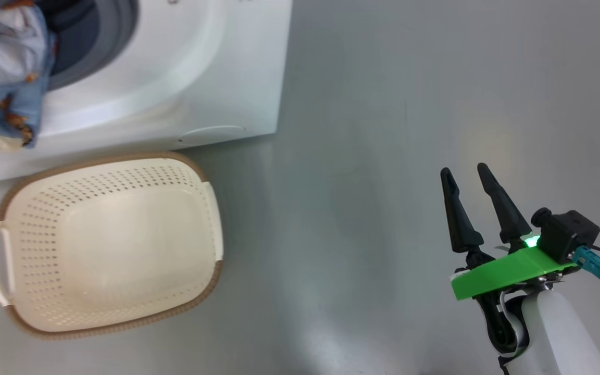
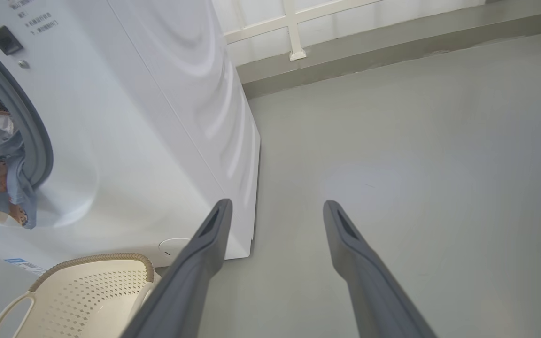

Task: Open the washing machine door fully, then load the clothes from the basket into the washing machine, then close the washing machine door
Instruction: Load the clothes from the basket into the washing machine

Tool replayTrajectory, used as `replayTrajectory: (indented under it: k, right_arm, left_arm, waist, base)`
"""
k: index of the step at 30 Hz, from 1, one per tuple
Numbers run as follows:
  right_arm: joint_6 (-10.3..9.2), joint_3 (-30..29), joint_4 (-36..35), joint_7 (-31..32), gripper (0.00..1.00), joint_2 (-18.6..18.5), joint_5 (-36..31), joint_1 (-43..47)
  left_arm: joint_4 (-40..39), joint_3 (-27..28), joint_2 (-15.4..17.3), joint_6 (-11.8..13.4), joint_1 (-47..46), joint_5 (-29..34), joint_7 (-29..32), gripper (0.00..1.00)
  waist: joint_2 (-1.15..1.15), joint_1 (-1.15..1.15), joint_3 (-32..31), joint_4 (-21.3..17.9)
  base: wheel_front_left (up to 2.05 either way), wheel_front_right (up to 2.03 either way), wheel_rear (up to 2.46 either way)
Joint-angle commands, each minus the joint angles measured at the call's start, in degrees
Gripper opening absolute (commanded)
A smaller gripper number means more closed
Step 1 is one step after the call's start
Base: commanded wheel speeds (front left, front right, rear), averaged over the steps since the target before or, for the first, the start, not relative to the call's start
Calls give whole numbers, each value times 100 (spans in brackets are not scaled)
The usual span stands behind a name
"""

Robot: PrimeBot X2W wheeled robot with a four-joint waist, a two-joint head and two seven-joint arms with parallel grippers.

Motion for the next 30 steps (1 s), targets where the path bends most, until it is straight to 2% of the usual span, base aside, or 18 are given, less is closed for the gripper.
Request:
replayTrajectory:
  k: [1, 10, 15, 19, 22, 27, 30]
  right_arm:
    - [9, 157, -137, -68, 100, 18, -28, -16]
    - [9, 327, -150, -68, 100, 97, 26, -209]
    - [9, 408, -185, -68, 100, 105, 115, -248]
    - [9, 458, -231, -68, 100, 107, 230, -298]
    - [9, 467, -257, -68, 100, 107, 287, -329]
    - [9, 495, -286, -68, 100, 107, 352, -375]
    - [9, 515, -298, -68, 100, 108, 385, -396]
  left_arm:
    - [-29, 90, 345, -8, -186, -25, -30, 0]
    - [1449, -383, 814, -8, -1175, -359, -30, 0]
    - [1909, -808, 1078, -8, -1753, -310, -30, 0]
    - [1779, -856, 1261, -8, -2226, -155, -30, 0]
    - [1402, -687, 1345, -8, -2473, 42, -30, 0]
    - [672, -253, 1328, -8, -2486, 478, -30, 0]
    - [551, -51, 1279, -8, -2374, 575, -30, 0]
  waist:
    - [0, 0, 295, -291]
    - [0, 0, 553, -690]
    - [0, 0, 677, -838]
    - [0, 0, 817, -930]
    - [0, 0, 903, -971]
    - [0, 0, 997, -1020]
    - [0, 0, 1034, -1032]
  base:
    - [0, 0, 0]
    - [0, 0, 0]
    - [0, 0, 0]
    - [0, 0, 0]
    - [0, 0, 0]
    - [0, 0, 0]
    - [0, 0, 0]
